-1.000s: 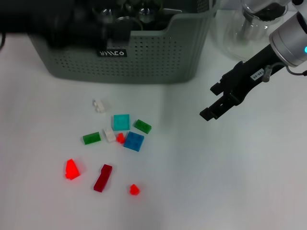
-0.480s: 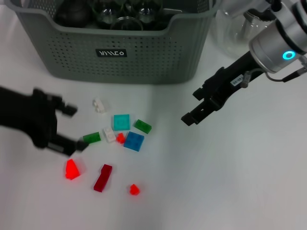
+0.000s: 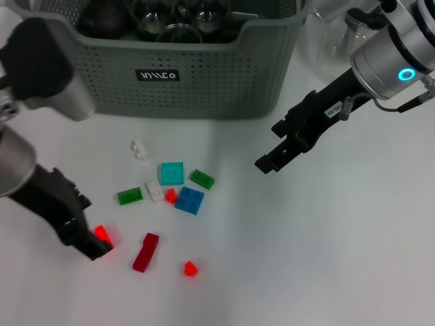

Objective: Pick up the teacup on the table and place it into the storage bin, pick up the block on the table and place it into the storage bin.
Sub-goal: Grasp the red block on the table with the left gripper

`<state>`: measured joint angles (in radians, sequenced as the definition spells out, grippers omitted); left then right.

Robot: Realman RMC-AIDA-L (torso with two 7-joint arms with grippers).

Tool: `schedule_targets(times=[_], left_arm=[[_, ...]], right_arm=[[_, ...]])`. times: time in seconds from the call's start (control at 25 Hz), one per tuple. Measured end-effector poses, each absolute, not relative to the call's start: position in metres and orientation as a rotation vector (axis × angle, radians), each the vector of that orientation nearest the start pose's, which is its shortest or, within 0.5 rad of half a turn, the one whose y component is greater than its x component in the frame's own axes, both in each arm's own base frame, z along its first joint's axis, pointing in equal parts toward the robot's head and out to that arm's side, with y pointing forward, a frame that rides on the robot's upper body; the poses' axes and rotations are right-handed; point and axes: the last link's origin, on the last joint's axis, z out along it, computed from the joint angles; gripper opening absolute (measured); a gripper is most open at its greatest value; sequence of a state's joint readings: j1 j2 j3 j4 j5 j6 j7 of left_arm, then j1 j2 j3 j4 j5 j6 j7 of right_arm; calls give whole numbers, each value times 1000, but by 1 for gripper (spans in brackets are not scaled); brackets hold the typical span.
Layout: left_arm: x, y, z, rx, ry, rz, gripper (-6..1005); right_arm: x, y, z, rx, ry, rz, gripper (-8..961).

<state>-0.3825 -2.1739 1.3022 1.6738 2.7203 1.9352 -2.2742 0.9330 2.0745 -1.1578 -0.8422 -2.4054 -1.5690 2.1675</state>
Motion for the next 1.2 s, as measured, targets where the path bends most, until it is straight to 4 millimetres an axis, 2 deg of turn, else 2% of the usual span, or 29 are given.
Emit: schedule_targets(times=[0.28, 0.6, 1.2], left_arm=[[-193, 277, 11, -2709, -776, 872, 876], [-202, 281, -7, -2654, -755, 966, 875], [-211, 281, -27, -2676, -717, 998, 876]], right_arm=[[138, 385, -36, -3016, 725, -314, 946], [137, 386, -36, -3010, 724, -310, 946], [140, 387, -35, -3003, 736, -307, 946]])
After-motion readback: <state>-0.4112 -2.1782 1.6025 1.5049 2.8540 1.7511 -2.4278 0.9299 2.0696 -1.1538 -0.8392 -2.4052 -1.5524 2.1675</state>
